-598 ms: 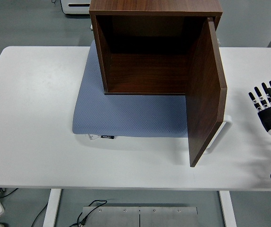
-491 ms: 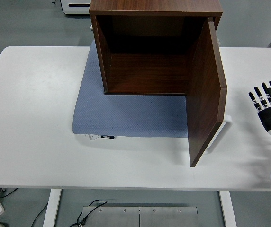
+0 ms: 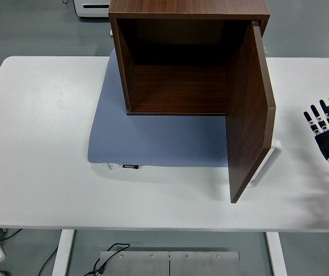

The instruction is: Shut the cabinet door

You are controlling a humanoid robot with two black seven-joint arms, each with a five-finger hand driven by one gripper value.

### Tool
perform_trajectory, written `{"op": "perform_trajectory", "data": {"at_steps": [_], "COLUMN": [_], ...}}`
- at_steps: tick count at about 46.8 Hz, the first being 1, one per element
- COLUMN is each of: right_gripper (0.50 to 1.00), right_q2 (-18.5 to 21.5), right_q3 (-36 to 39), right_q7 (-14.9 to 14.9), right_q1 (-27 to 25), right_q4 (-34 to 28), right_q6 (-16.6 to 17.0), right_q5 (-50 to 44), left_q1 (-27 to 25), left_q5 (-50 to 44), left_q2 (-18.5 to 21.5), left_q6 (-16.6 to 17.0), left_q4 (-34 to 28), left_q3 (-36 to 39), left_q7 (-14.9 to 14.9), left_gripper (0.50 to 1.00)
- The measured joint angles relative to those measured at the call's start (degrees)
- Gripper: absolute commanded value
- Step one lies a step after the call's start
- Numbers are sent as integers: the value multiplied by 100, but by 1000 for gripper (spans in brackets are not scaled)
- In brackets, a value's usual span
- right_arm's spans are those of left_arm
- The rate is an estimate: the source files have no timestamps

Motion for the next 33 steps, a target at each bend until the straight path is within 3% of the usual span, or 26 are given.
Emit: {"op": "perform_trajectory", "data": {"at_steps": [33], "right_gripper": [1000], "right_q2": [-78], "right_q3": [-2], "right_q7": [-26], "right_q1": [-118], "right_q4": [83], "right_q6": [10], "right_q5": [0], "left_q1": [79], "left_q5": [0], "left_q2": [0], "left_q6": [1], "left_q4": [0], "left_q3": [-8], "left_q7": [0], "left_gripper": [1000]}}
